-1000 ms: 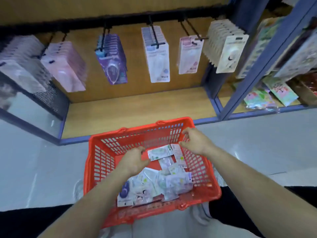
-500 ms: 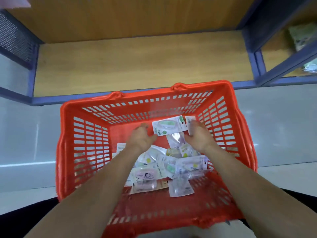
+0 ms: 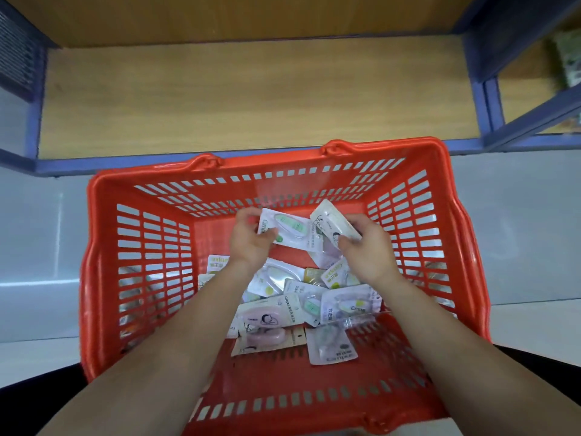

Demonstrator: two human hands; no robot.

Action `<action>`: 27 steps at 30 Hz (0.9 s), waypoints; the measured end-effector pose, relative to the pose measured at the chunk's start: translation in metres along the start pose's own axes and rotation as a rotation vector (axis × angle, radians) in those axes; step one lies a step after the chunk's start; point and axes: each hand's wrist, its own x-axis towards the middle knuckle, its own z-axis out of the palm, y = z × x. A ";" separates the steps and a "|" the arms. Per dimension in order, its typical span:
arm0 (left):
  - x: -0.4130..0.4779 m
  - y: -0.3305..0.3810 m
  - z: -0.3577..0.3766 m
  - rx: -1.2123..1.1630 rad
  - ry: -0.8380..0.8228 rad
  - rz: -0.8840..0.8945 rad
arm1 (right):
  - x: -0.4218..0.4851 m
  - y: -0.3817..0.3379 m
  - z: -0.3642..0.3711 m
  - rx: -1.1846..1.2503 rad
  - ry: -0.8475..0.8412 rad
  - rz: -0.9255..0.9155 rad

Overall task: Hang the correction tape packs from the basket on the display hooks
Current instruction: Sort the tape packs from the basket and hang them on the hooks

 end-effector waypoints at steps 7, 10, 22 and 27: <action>-0.022 0.002 -0.036 -0.114 -0.042 -0.033 | -0.004 -0.021 -0.002 0.213 -0.180 0.015; -0.031 0.004 -0.036 -0.148 -0.078 -0.066 | -0.002 -0.030 0.006 0.245 -0.278 0.037; -0.030 0.007 -0.040 -0.027 -0.172 -0.128 | 0.012 -0.027 0.055 0.178 -0.361 0.058; -0.018 0.000 -0.045 -0.023 -0.054 -0.162 | 0.030 -0.005 0.024 0.038 0.025 0.120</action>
